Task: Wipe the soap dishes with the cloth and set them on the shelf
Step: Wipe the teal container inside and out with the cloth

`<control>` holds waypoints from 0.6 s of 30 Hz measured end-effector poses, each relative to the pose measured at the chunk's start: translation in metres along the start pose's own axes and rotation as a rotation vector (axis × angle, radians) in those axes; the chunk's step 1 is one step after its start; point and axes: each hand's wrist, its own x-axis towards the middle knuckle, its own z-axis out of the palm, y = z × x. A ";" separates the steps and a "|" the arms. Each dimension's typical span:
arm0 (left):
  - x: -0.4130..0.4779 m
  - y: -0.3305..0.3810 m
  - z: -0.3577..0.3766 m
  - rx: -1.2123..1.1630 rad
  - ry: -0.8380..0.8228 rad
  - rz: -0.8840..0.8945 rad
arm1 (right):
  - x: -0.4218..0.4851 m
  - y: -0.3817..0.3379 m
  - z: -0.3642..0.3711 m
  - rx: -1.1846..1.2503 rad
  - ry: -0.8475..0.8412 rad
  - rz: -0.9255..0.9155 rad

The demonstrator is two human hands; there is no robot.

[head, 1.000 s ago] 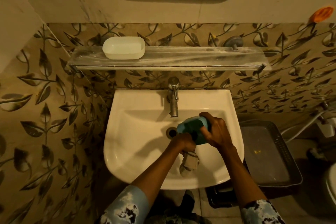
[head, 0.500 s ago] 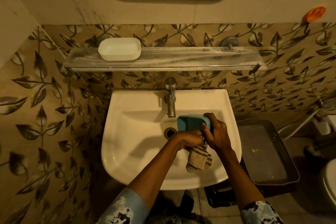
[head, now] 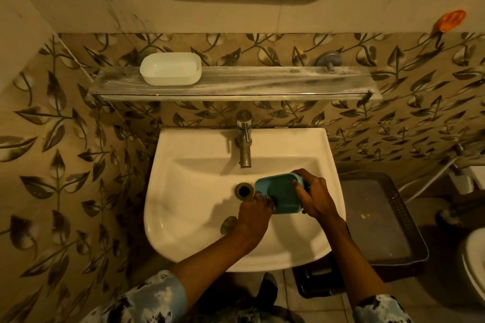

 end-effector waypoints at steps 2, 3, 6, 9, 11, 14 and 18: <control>0.004 -0.002 0.005 0.110 0.020 -0.021 | 0.005 -0.002 -0.002 -0.003 -0.096 0.078; 0.009 -0.005 0.006 0.133 0.023 -0.038 | 0.007 -0.003 -0.003 -0.009 -0.148 0.089; 0.017 -0.017 -0.003 0.154 -0.004 -0.062 | 0.009 -0.007 -0.004 -0.019 -0.237 0.092; 0.014 -0.022 -0.004 0.104 -0.004 0.060 | 0.012 -0.002 -0.009 -0.035 -0.324 0.146; 0.009 -0.028 -0.004 0.041 0.059 0.197 | 0.016 0.001 -0.014 -0.056 -0.419 0.280; 0.003 -0.042 -0.007 -0.002 0.187 0.396 | 0.023 -0.004 -0.019 -0.136 -0.556 0.435; 0.003 -0.045 -0.014 -0.148 0.204 0.439 | 0.027 -0.020 -0.018 -0.203 -0.710 0.479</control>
